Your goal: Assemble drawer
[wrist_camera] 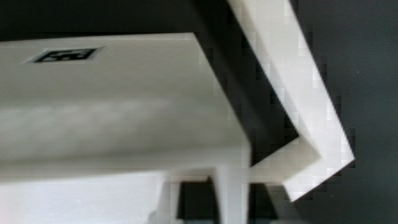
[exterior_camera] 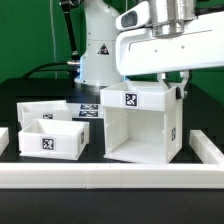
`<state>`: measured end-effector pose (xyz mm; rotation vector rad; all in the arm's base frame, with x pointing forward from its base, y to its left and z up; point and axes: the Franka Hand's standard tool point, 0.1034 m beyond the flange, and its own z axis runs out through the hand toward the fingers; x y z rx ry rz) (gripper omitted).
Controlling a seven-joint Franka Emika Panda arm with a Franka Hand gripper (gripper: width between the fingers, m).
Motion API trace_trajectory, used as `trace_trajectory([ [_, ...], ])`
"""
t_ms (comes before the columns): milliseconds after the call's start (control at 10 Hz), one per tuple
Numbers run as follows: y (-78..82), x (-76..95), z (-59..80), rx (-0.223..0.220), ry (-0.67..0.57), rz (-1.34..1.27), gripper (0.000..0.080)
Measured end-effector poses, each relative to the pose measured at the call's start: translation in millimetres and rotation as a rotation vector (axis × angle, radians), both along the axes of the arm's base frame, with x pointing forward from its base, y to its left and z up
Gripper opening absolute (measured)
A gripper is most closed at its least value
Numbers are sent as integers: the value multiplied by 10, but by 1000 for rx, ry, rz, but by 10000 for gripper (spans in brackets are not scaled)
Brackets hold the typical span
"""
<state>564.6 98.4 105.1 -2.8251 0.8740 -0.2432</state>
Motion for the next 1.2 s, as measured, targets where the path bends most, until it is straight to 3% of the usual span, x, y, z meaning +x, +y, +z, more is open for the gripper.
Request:
trace_trajectory([
  [200, 53, 43, 11, 49, 19, -216, 42],
  [800, 91, 93, 69, 154, 33, -492, 45],
  [1200, 4, 149, 61, 266, 78, -762, 45],
])
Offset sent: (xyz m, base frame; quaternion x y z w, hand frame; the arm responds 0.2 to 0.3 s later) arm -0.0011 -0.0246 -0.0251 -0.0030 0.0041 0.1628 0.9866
